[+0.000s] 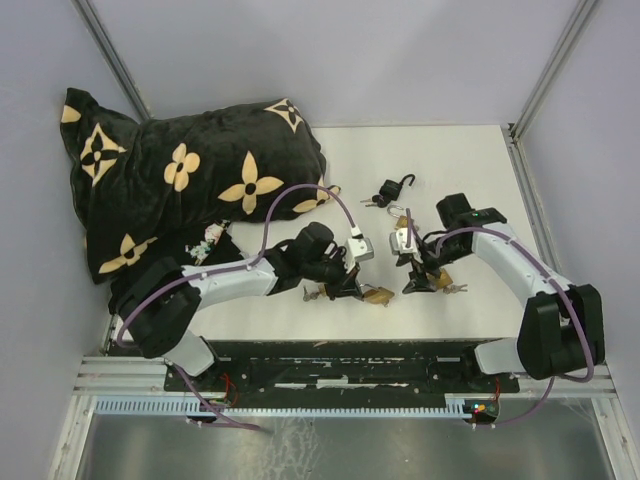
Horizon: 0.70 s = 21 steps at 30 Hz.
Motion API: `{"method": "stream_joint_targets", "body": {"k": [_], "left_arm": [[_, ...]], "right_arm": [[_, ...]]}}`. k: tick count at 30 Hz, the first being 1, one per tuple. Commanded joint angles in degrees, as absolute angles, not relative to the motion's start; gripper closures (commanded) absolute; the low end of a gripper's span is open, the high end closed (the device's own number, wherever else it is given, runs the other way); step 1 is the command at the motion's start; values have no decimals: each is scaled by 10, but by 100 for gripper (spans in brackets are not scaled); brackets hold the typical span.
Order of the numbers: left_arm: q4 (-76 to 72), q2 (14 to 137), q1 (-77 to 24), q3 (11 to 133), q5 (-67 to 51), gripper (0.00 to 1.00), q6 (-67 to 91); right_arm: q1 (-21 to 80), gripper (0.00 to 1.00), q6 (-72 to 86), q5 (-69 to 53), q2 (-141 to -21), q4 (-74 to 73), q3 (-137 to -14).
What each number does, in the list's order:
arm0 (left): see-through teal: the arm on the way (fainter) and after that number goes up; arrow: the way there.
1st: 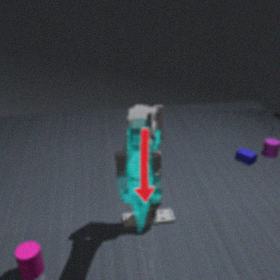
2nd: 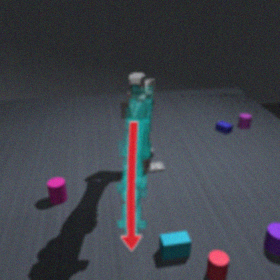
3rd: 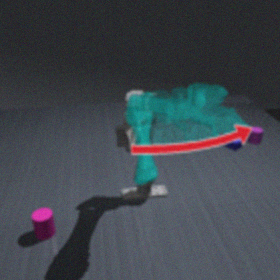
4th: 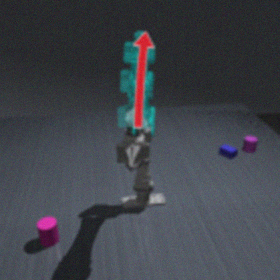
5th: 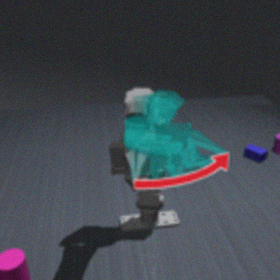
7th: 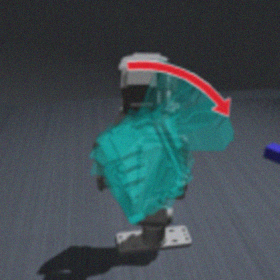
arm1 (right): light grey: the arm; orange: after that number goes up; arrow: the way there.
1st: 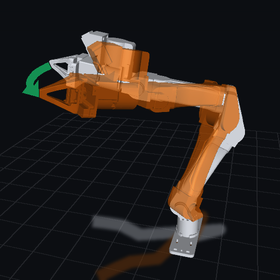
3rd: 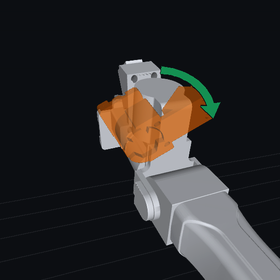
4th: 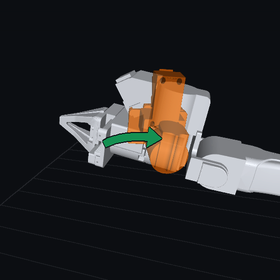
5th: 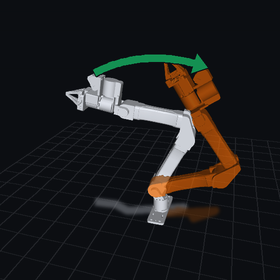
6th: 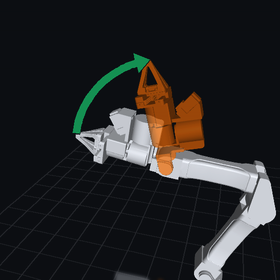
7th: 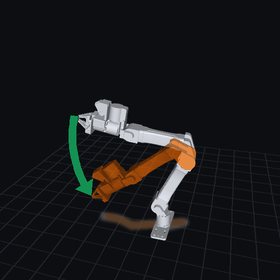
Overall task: Lock with the key
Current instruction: Lock the lock.
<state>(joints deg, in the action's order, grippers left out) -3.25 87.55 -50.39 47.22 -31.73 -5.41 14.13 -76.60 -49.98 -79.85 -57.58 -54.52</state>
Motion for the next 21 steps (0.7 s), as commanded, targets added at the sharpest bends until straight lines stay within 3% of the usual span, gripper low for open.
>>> {"method": "stream_joint_targets", "body": {"k": [1, 7, 10, 15, 21], "left_arm": [[-122, 908, -510, 540, -356, 97, -63], [-122, 992, -521, 623, -369, 97, -60], [-122, 1025, -532, 659, -373, 97, -56], [-109, 1071, -549, 715, -373, 97, -53], [-107, 1097, -556, 744, -372, 97, -48]], "right_arm": [[83, 24, -827, -511, -770, -602, -551], [-44, 24, -996, -552, -819, -733, -581], [-56, 23, -1067, -553, -843, -799, -588], [-55, 15, -1023, -555, -824, -703, -546], [-55, 21, -1028, -538, -850, -696, -547]]}}
